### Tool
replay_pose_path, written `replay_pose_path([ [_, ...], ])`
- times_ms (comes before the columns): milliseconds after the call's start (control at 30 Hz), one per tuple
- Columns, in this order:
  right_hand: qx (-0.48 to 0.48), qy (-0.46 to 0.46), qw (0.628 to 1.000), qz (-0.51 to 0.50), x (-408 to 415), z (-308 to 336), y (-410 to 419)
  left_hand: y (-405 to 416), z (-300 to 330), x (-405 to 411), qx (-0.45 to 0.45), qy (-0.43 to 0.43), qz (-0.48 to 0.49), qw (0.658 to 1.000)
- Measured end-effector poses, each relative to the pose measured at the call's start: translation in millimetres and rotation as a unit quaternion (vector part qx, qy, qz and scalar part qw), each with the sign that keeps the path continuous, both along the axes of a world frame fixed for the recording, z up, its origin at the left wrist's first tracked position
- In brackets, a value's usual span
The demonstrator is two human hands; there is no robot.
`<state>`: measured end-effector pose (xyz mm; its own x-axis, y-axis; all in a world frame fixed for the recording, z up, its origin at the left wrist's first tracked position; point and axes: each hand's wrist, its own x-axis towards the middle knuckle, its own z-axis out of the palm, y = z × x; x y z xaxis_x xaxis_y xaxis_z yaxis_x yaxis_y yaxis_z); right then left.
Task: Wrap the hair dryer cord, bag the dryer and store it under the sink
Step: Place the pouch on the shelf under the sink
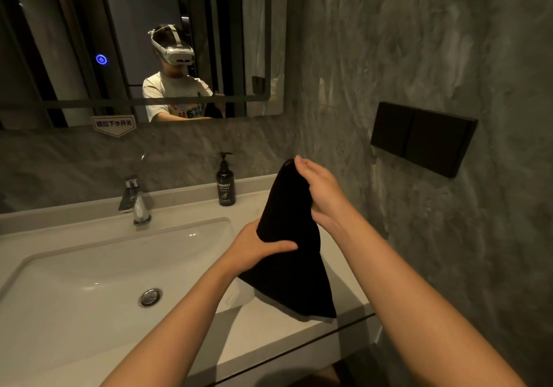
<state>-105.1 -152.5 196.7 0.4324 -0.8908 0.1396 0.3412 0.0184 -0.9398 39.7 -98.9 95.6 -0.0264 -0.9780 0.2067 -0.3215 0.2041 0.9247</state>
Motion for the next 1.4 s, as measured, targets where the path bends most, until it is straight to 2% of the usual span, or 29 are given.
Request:
replay_pose_path([
  [133,-0.007,-0.006,1.000,-0.004,-1.7,6.3,6.1,10.3,14.3,1.1,0.027,0.051,-0.026,0.998],
  [200,-0.054,0.018,0.998,-0.017,-10.0,10.4,7.2,14.7,21.0,3.4,0.043,0.066,-0.041,0.996],
  [267,-0.134,0.088,0.986,-0.046,-21.6,15.2,6.0,18.3,25.7,8.4,0.072,0.076,-0.058,0.993],
  [367,-0.224,0.228,0.946,-0.050,-38.3,25.1,2.3,21.2,32.6,16.4,0.129,0.051,-0.083,0.987],
  [433,-0.250,0.321,0.914,0.004,-46.7,28.3,1.9,21.6,35.6,19.5,0.170,0.032,-0.103,0.980],
  [533,-0.295,0.443,0.843,0.079,-51.9,20.9,5.8,25.8,35.8,20.3,0.216,0.026,-0.117,0.969],
  [667,-0.292,0.556,0.772,0.101,-48.9,-0.2,16.0,37.3,30.7,12.7,0.276,0.001,-0.120,0.954],
  [733,-0.256,0.587,0.753,0.153,-46.1,-12.7,19.9,44.2,26.0,6.7,0.298,-0.016,-0.128,0.946],
  [867,-0.136,0.569,0.753,0.302,-51.9,-40.7,28.0,60.7,11.9,-2.8,0.333,-0.029,-0.134,0.933],
  [1000,-0.069,0.536,0.777,0.324,-61.5,-67.8,36.5,78.3,-1.8,-9.7,0.365,-0.043,-0.138,0.920],
  [1167,-0.047,0.510,0.799,0.315,-64.4,-90.1,60.8,96.9,-6.1,-12.9,0.387,-0.075,-0.149,0.907],
  [1300,-0.022,0.467,0.838,0.281,-66.4,-108.9,87.2,118.2,-4.4,-6.0,0.336,-0.158,-0.107,0.923],
  [1367,-0.010,0.448,0.859,0.249,-65.9,-120.6,104.3,134.1,-13.5,6.0,0.262,-0.168,-0.034,0.950],
  [1400,-0.007,0.440,0.869,0.228,-67.2,-125.9,110.2,142.8,-20.4,10.0,0.221,-0.153,0.032,0.963],
])
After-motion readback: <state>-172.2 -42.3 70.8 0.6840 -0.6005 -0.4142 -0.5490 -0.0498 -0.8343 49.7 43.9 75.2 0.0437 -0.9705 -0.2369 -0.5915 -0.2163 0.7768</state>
